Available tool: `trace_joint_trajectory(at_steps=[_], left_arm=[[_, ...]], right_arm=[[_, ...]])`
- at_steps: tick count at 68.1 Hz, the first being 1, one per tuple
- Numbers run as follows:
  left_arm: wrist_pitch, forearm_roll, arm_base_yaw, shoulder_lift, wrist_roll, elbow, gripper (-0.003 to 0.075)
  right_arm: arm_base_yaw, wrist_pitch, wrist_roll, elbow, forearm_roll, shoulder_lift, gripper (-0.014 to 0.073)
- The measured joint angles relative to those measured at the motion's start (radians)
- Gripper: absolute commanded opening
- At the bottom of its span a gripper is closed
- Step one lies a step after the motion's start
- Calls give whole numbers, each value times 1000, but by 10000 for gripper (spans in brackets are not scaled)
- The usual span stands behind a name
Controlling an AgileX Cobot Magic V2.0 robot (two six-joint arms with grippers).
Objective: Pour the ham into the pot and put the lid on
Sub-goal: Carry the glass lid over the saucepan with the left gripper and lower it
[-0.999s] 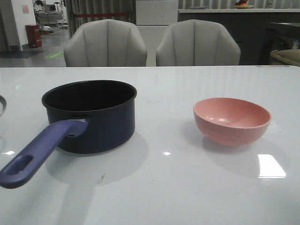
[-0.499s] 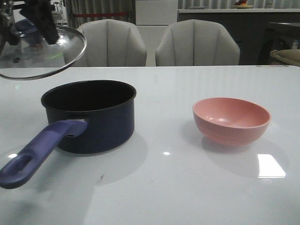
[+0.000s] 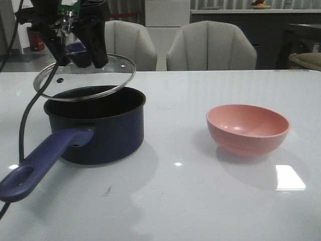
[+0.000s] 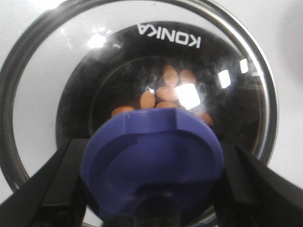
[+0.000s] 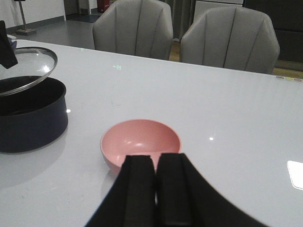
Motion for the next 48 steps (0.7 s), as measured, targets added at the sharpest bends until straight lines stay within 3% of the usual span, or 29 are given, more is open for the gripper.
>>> trace_joint_trajectory(at_steps=[20, 48], left_arm=[[107, -30, 0, 88, 2, -83, 113], [109, -61, 0, 130, 6, -98, 148]], right_arm=[[0, 0, 0, 0, 0, 0, 159], [0, 0, 0, 0, 0, 0, 159]])
